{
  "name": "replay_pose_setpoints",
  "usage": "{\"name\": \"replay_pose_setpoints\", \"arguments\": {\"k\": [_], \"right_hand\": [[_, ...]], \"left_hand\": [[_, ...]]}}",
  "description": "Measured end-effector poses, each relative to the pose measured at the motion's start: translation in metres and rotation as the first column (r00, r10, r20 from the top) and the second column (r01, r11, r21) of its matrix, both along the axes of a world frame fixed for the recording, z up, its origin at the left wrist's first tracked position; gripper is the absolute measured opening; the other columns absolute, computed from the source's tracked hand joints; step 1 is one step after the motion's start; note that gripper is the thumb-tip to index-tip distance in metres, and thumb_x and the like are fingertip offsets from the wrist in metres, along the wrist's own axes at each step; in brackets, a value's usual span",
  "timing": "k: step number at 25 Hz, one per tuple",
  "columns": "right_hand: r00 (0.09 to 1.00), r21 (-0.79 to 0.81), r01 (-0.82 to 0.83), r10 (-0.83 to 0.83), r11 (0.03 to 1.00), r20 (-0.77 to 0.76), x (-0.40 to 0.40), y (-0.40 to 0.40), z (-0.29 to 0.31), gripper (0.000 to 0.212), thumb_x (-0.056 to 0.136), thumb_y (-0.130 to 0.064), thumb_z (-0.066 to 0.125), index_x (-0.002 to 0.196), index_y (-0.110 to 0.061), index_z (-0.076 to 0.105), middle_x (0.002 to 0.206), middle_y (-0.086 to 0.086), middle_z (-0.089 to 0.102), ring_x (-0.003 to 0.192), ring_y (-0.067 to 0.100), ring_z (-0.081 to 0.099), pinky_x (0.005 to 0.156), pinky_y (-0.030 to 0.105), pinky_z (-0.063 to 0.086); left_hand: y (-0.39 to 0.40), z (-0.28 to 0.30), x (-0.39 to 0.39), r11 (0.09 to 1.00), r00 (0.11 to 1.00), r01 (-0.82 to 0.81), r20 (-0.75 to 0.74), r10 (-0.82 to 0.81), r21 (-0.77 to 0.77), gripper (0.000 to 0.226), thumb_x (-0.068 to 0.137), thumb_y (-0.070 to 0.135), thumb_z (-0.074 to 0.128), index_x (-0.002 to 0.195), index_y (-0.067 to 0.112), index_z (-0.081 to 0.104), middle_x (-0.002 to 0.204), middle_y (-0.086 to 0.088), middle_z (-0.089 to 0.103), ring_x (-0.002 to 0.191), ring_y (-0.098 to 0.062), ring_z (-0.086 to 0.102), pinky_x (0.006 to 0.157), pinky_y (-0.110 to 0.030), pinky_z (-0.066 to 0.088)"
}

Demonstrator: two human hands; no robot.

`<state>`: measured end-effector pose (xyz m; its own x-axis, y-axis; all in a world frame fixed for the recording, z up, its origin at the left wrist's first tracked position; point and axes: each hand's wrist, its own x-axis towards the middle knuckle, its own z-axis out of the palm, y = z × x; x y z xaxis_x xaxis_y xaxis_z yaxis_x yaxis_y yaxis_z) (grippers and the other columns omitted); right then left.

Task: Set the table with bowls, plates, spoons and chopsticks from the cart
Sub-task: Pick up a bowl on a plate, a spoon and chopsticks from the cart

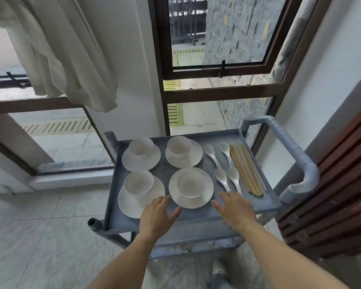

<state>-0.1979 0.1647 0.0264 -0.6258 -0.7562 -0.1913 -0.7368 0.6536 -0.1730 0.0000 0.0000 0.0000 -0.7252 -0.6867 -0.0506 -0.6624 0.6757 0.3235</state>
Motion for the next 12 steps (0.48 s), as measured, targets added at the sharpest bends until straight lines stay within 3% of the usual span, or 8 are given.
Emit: {"name": "replay_pose_setpoints", "arguments": {"k": [9,12], "right_hand": [[0.979,0.110,-0.148,0.130,0.983,0.160,-0.074,-0.042,-0.028,0.050,0.100,-0.054,0.032,0.131,-0.019,0.052,0.128,0.001,0.059,0.116,0.024,0.056,0.083,0.038,0.048],[0.968,0.116,-0.160,0.132,0.980,0.215,-0.080,-0.051,-0.033,0.041,0.100,-0.051,0.035,0.114,-0.018,0.055,0.113,0.002,0.064,0.102,0.025,0.060,0.072,0.037,0.048]], "left_hand": [[-0.002,-0.015,-0.059,0.943,0.944,-0.313,0.149,0.296,0.111,0.058,0.093,0.067,0.035,0.130,0.027,0.055,0.122,0.009,0.063,0.111,-0.016,0.059,0.082,-0.035,0.052],[-0.001,-0.017,-0.067,0.896,0.907,-0.416,0.138,0.397,0.155,0.036,0.096,0.055,0.041,0.108,0.026,0.059,0.103,0.006,0.065,0.090,-0.016,0.063,0.076,-0.035,0.054]]}}
